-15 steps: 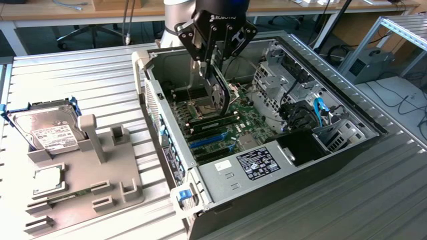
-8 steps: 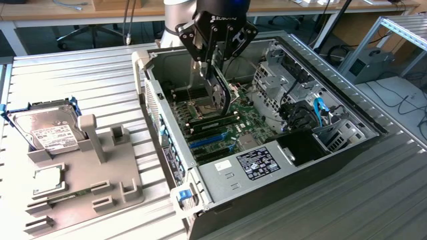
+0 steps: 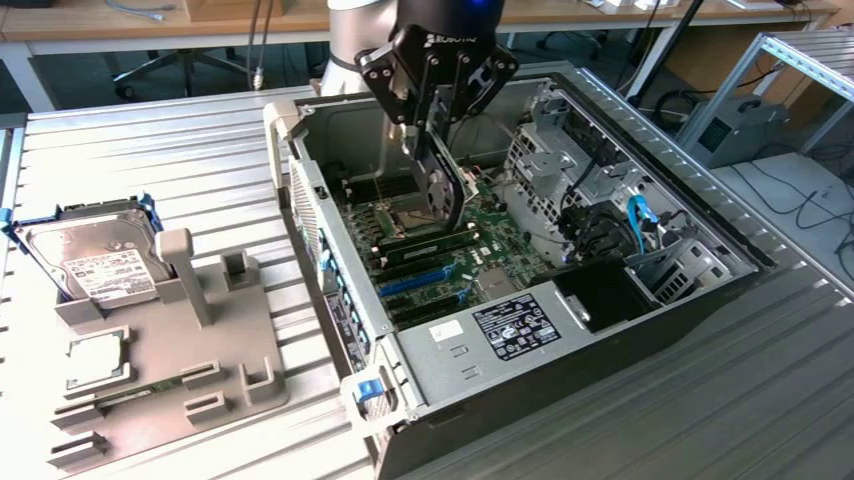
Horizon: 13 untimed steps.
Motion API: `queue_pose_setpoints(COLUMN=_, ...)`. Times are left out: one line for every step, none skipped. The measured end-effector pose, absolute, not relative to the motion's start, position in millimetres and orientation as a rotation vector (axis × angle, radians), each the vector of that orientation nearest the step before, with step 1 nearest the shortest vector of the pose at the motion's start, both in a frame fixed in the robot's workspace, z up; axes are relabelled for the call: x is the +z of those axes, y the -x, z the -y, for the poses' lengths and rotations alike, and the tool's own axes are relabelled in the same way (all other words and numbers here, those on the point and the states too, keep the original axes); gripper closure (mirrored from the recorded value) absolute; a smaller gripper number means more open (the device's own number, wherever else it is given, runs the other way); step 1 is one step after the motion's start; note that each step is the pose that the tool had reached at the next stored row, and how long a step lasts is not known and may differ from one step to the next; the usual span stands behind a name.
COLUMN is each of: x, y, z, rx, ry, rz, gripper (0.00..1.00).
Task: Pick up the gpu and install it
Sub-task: 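Pick up the gpu and move the gpu toward the slot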
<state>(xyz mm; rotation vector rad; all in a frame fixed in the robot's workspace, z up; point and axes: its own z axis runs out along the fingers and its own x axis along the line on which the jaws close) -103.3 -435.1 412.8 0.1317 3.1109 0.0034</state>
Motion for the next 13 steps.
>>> queue_pose_setpoints(x=412.4, y=102.6, z=435.1, rx=0.003, ry=-0.132, rz=-3.111, gripper=0.73)
queue_pose_setpoints(x=412.0, y=101.9, z=435.1, rx=0.003, ry=-0.132, rz=-3.111, gripper=0.73)
queue_pose_setpoints(x=411.7, y=101.3, z=435.0, rx=0.003, ry=-0.132, rz=-3.111, gripper=0.73)
queue_pose_setpoints(x=411.3, y=100.6, z=434.9, rx=0.003, ry=-0.132, rz=-3.111, gripper=0.73)
queue_pose_setpoints(x=411.0, y=99.9, z=434.8, rx=0.003, ry=-0.132, rz=-3.111, gripper=0.73)
queue_pose_setpoints(x=410.5, y=98.7, z=434.6, rx=0.003, ry=-0.132, rz=-3.111, gripper=0.73)
queue_pose_setpoints(x=410.2, y=98.1, z=434.4, rx=0.003, ry=-0.132, rz=-3.111, gripper=0.73)
queue_pose_setpoints(x=409.9, y=97.2, z=434.3, rx=0.003, ry=-0.132, rz=-3.111, gripper=0.73)
queue_pose_setpoints(x=409.6, y=96.5, z=434.2, rx=0.004, ry=-0.132, rz=-3.111, gripper=0.73)
queue_pose_setpoints(x=409.4, y=95.9, z=434.1, rx=0.003, ry=-0.132, rz=-3.111, gripper=0.73)
queue_pose_setpoints(x=409.2, y=95.4, z=434.0, rx=0.003, ry=-0.132, rz=-3.111, gripper=0.73)
queue_pose_setpoints(x=409.1, y=94.7, z=434.0, rx=0.003, ry=-0.132, rz=-3.111, gripper=0.73)
queue_pose_setpoints(x=408.9, y=94.2, z=434.0, rx=0.003, ry=-0.132, rz=-3.111, gripper=0.73)
